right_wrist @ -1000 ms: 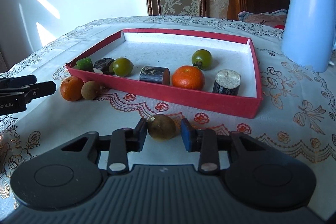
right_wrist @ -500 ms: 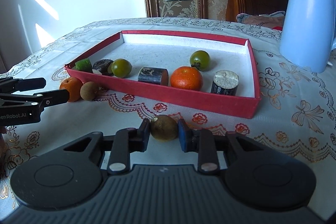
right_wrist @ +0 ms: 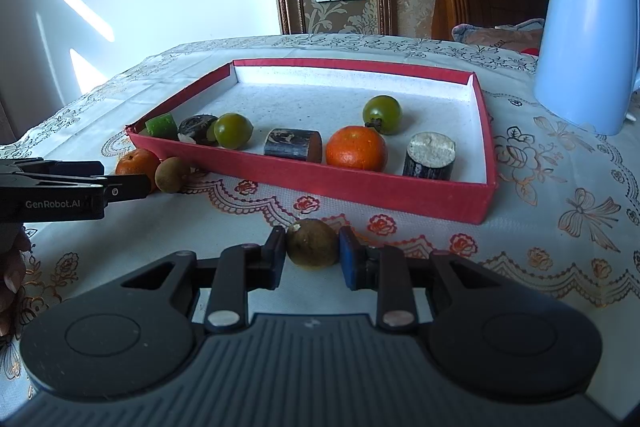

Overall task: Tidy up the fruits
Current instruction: 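Close the left gripper on the orange while the right gripper holds the kiwi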

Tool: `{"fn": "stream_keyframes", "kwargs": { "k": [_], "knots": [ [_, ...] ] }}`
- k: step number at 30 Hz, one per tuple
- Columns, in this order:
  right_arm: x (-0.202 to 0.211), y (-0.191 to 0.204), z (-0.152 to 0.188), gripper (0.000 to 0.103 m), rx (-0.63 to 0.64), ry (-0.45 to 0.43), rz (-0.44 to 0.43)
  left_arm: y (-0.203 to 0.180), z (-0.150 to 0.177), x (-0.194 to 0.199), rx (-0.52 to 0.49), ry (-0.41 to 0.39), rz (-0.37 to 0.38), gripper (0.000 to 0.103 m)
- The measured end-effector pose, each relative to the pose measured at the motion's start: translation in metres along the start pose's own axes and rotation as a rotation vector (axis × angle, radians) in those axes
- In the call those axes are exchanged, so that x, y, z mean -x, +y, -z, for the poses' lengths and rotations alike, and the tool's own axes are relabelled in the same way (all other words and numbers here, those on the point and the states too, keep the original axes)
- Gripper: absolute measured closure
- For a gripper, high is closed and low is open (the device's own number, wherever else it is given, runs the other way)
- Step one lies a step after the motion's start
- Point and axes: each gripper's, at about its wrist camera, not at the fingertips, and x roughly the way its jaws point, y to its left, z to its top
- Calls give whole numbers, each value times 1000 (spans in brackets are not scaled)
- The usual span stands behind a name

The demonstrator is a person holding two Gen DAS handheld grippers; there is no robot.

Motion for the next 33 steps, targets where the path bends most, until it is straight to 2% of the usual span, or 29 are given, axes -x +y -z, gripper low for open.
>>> {"fn": "stream_keyframes", "kwargs": {
  "k": [6,19,33],
  "knots": [
    [0,0,0,76,-3,0,-2,-7,-7,-7,-8,0,15,26],
    [-1,0,0,76,-7,-1,-6,-7,-5,-6,-9,-11,64,47],
    [-1,-1,0,76,-8,-1,-6,-3,-3,-5,12,-16,83,54]
  ]
}}
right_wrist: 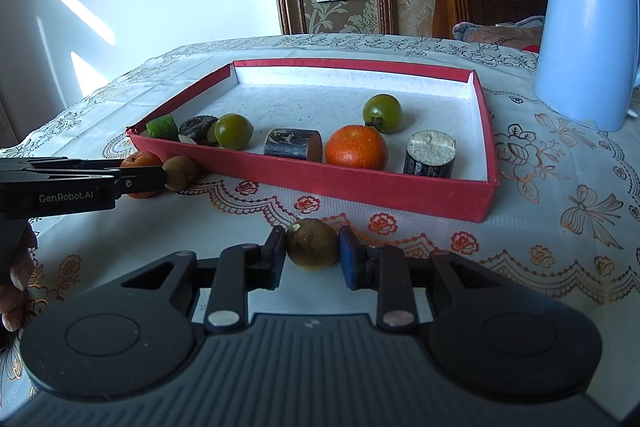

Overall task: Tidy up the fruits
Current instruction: 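Close the left gripper on the orange while the right gripper holds the kiwi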

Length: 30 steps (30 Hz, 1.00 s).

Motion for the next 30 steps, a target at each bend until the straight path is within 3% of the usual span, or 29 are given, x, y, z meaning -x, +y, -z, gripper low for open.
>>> {"fn": "stream_keyframes", "kwargs": {
  "k": [7,30],
  "knots": [
    [0,0,0,76,0,0,0,4,0,1,18,-3,-4,61],
    [0,0,0,76,0,0,0,6,4,8,28,-15,-22,62]
  ]
}}
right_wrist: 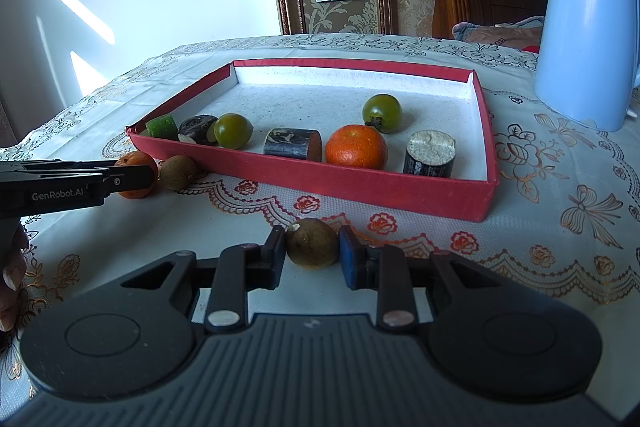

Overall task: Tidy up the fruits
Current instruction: 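Close the left gripper on the orange while the right gripper holds the kiwi, then carry the orange into the tray and open the left gripper while the right holds the kiwi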

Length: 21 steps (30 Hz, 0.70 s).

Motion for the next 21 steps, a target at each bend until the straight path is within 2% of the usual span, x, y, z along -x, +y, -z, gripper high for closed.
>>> {"fn": "stream_keyframes", "kwargs": {
  "k": [11,21],
  "knots": [
    [1,-1,1,76,3,-7,2,-9,5,13,-1,-27,-11,62],
    [10,2,1,76,15,-52,17,-22,-1,19,8,-68,-12,62]
  ]
}}
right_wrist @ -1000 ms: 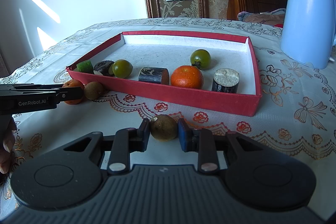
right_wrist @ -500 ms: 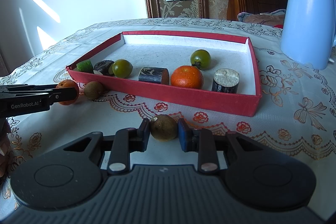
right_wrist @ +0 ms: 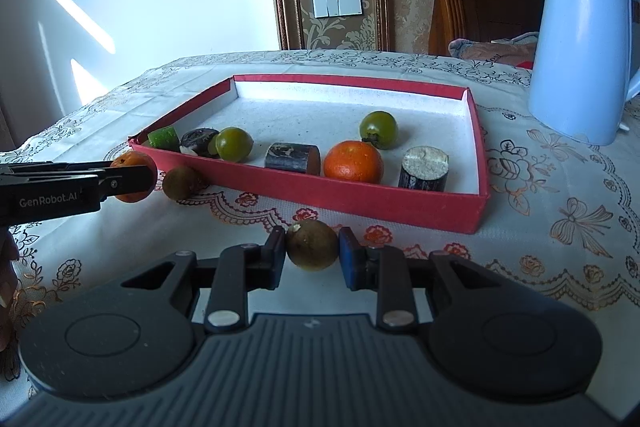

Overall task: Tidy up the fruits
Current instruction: 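Carry the orange into the tray and open the left gripper while the right holds the kiwi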

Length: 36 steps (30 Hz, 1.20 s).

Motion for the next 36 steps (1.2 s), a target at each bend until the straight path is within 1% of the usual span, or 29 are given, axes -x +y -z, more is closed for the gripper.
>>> {"fn": "stream_keyframes", "kwargs": {
  "k": [2,7,11,17,24,27,36],
  "knots": [
    [2,1,0,76,4,-7,1,2,-1,2,5,-17,-2,62],
    [3,2,0,76,8,-12,3,10,1,2,22,-20,-28,62],
    [3,2,0,76,9,-16,5,14,2,2,29,-20,-33,62],
    [3,1,0,76,9,-16,7,9,-10,1,14,-49,-30,62],
    [3,1,1,76,8,-15,4,-4,-33,-20,-8,-47,-66,62],
    [3,1,1,76,7,-15,-1,-10,-37,-32,-21,-39,-101,62],
    [4,0,1,76,6,-20,-14,-11,-42,-53,-22,-3,-150,62]
  ]
}}
